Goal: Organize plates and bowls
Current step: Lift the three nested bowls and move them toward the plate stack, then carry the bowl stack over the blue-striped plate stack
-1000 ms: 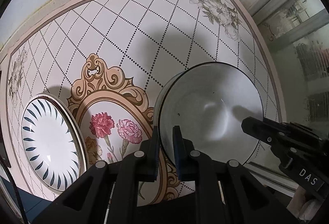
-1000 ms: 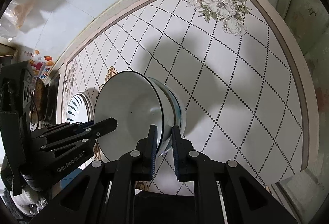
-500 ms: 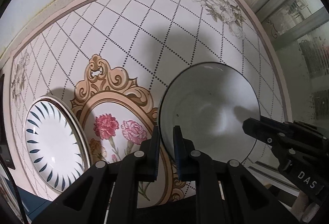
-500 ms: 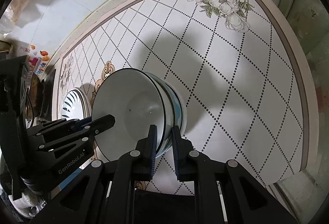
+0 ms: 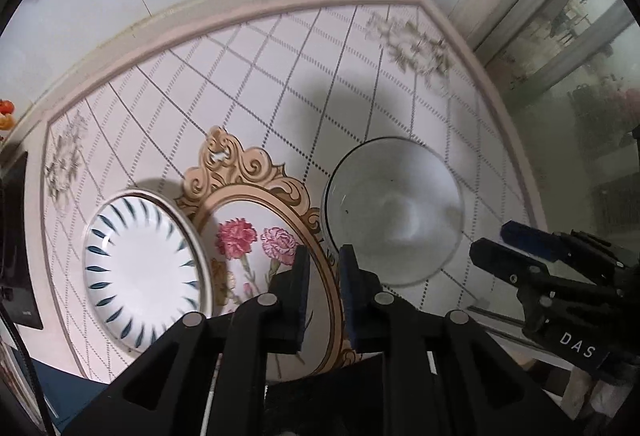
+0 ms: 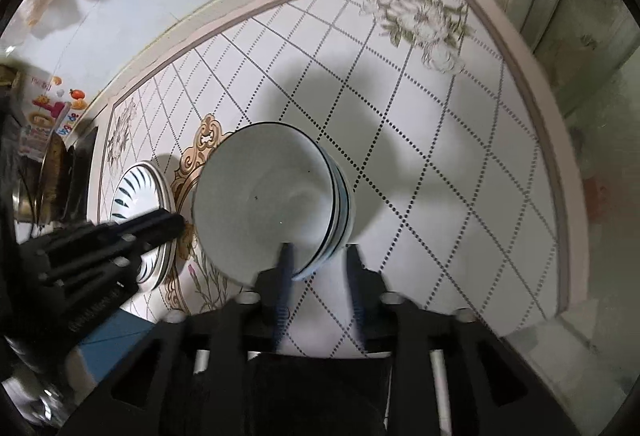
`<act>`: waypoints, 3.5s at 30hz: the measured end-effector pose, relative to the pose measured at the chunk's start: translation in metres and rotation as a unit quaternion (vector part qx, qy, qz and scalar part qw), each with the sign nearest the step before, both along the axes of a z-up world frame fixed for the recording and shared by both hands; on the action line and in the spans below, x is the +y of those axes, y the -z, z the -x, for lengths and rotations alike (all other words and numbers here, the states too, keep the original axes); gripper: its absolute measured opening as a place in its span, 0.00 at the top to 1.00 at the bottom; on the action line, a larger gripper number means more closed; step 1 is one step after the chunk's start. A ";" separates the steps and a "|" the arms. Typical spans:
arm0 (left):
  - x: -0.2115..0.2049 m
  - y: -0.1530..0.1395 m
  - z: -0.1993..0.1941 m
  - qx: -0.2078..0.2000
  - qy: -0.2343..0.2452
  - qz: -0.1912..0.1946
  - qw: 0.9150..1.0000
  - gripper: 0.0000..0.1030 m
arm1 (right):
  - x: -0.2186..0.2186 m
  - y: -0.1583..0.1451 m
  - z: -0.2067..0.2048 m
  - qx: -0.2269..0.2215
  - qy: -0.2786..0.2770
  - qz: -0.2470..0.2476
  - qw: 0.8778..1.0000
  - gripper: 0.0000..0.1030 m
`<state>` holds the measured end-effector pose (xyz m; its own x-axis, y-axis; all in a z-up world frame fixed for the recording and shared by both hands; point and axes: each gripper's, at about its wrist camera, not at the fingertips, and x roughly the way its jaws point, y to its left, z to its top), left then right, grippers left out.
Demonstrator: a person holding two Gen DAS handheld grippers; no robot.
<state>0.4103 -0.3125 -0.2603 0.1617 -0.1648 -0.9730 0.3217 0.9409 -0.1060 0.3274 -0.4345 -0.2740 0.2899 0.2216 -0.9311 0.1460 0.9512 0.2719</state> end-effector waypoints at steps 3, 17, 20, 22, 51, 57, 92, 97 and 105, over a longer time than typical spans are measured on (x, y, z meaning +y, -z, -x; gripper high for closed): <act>0.010 -0.023 0.010 -0.021 0.003 0.010 1.000 0.72 | 0.003 -0.024 0.016 -0.025 -0.002 0.010 1.000 0.40; 0.034 -0.088 0.048 -0.058 -0.005 0.065 0.996 0.10 | 0.008 -0.104 0.071 -0.096 0.011 0.044 0.994 0.09; 0.034 -0.094 0.054 -0.061 -0.005 0.071 0.996 0.10 | 0.010 -0.113 0.081 -0.106 0.012 0.053 0.993 0.08; 0.033 -0.095 0.058 -0.066 -0.007 0.071 0.995 0.10 | 0.010 -0.117 0.084 -0.113 0.014 0.054 0.992 0.07; -0.016 0.122 -0.058 0.173 -0.084 0.142 0.971 0.35 | -0.046 0.124 -0.034 0.044 0.076 -0.238 0.967 0.13; -0.021 0.126 -0.055 0.156 -0.075 0.126 0.977 0.53 | -0.037 0.139 -0.046 0.056 0.054 -0.243 0.967 0.42; 0.157 0.041 -0.053 0.082 -0.177 0.101 0.976 0.57 | 0.132 0.068 -0.098 0.034 -0.070 -0.223 0.972 0.45; 0.207 0.043 -0.048 0.074 -0.199 0.096 0.972 0.57 | 0.182 0.070 -0.114 0.038 -0.095 -0.224 0.969 0.45; 0.250 0.063 -0.044 0.081 -0.222 0.092 0.967 0.57 | 0.236 0.086 -0.128 0.054 -0.122 -0.212 0.968 0.45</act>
<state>0.4539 -0.0623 -0.3229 0.1047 -0.2875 -0.9520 -0.1443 0.9428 -0.3006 0.4555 -0.1989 -0.3604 0.0865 0.6398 -0.7636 -0.0199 0.7675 0.6408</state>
